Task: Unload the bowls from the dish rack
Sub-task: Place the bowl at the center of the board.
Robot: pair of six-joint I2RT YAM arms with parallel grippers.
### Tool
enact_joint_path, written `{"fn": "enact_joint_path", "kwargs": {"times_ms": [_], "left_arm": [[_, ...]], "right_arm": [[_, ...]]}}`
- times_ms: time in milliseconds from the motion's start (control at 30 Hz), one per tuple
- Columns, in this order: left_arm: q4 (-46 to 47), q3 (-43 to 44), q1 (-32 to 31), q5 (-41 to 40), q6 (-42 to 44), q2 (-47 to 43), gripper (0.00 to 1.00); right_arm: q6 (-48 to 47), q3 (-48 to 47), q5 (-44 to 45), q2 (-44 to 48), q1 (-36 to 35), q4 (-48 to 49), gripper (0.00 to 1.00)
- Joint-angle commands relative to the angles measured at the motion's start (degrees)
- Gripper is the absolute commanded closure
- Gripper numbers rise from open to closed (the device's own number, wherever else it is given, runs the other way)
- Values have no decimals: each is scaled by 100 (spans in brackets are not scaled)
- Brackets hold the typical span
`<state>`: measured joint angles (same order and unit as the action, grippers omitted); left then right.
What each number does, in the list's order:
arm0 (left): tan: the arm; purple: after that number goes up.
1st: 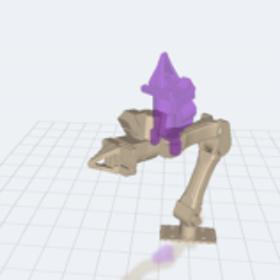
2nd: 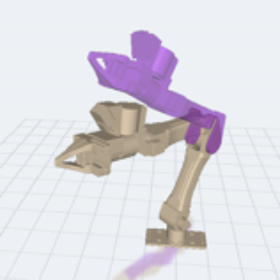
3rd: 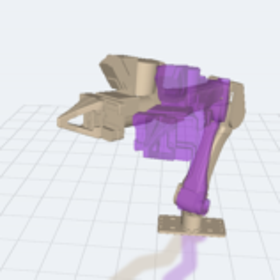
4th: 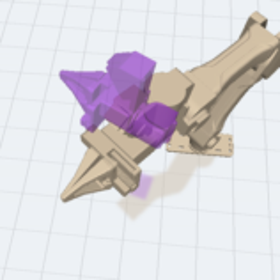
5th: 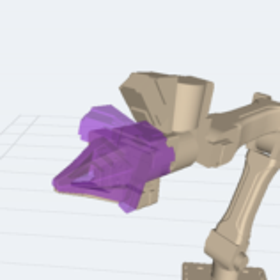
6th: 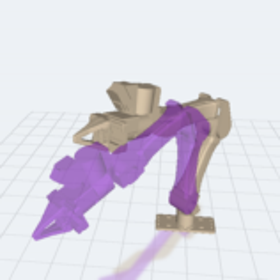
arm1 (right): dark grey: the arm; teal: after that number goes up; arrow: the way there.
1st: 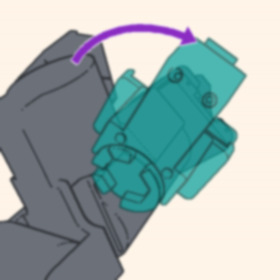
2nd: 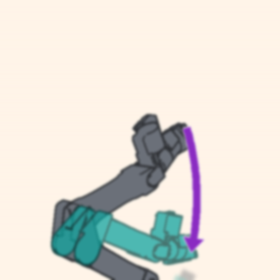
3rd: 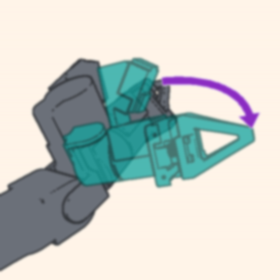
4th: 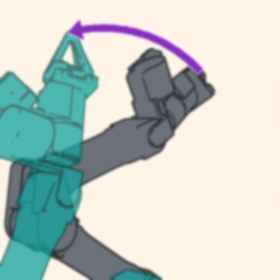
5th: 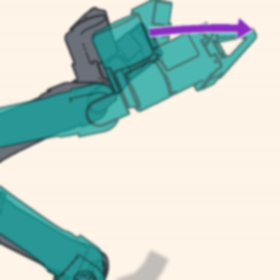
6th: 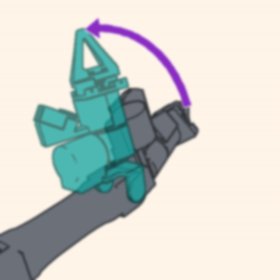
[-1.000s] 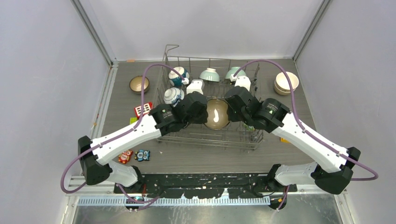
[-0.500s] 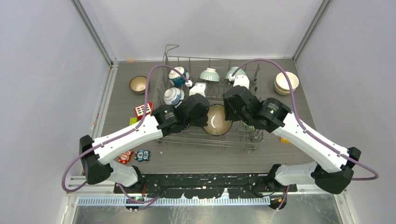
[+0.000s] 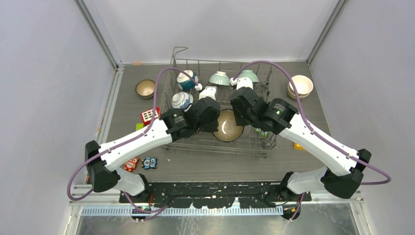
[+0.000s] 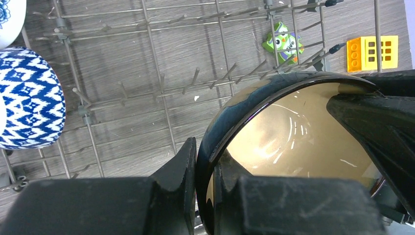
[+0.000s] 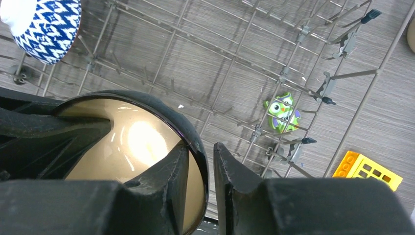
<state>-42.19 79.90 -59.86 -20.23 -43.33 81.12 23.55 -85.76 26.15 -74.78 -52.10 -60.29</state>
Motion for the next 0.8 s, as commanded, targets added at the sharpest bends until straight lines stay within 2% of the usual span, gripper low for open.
{"fn": "enact_joint_path", "kwargs": {"times_ms": [0, 67, 167, 200, 367, 400, 467, 767], "left_arm": [[305, 434, 27, 109, -205, -101, 100], [324, 459, 34, 141, -224, -74, 100], [327, 518, 43, 168, -228, -57, 100], [324, 537, 44, 175, -228, -59, 97], [323, 575, 69, 195, -193, -124, 58], [318, 579, 82, 197, -181, -142, 52], [301, 575, 103, 167, -154, -195, 46], [105, 667, 167, 43, 74, -268, 50]], "right_arm": [[-177, -150, 54, -36, 27, -114, 74], [-185, -108, 76, -30, 30, -106, 81], [-174, -73, 224, 5, 32, -88, 98], [-161, -79, 271, 26, 37, -84, 99], [-123, -170, 408, 106, 28, -63, 99], [-121, -188, 426, 119, 26, -60, 99], [-98, -219, 398, 145, 31, -31, 99], [-30, -310, 370, 113, 27, -53, 99]]}}
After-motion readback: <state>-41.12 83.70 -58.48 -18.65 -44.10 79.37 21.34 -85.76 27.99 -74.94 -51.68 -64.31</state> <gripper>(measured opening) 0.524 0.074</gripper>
